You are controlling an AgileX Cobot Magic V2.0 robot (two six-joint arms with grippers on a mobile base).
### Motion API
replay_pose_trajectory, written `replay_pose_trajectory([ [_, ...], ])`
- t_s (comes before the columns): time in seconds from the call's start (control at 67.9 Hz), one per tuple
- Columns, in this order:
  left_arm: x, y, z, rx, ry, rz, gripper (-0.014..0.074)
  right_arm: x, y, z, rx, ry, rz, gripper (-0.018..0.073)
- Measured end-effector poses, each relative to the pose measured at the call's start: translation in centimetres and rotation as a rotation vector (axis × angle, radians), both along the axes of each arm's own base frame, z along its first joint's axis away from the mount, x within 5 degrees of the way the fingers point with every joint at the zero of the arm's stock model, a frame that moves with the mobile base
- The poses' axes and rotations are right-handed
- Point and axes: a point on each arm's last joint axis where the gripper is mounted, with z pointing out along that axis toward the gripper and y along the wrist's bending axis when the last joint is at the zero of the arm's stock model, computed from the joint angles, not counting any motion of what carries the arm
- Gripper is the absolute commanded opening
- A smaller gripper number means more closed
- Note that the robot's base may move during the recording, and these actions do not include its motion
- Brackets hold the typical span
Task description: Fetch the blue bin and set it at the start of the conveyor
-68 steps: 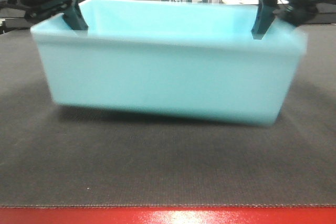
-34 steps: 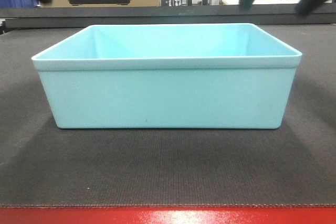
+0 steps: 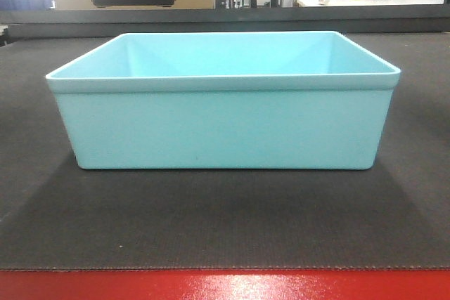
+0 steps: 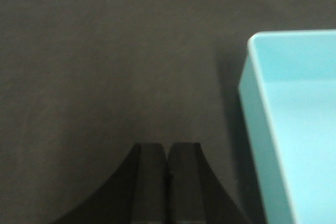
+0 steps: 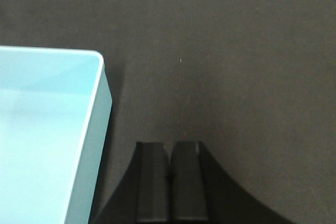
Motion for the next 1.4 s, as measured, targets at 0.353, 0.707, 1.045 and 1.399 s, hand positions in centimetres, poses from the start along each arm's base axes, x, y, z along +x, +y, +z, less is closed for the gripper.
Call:
replay_pose_trajectory([
  [0.353, -7.5, 0.7, -2.4, -0.052, -0.194, -0.045, -0.0111, -6.1, -0.2, -4.3, -0.013, -0.125, 0.005, -0.0162],
  [0.707, -17.1, 2.0, -3.1, -0.081, -0.482, -0.064, -0.0111, -15.2, -0.5, -5.3, -0.044, -0.439, 0.015, -0.0162],
  [1.045, -22.1, 2.8, -3.2, -0.098, -0.678, -0.066, -0.0111, -21.1, -0.7, -4.6, -0.052, -0.708, 0.013, -0.0162],
  [1.399, -22.6, 2.8, -3.1, -0.102, -0.713, -0.069, -0.0111, -21.3, -0.6, -4.4, -0.056, -0.734, 0.014, -0.0162],
])
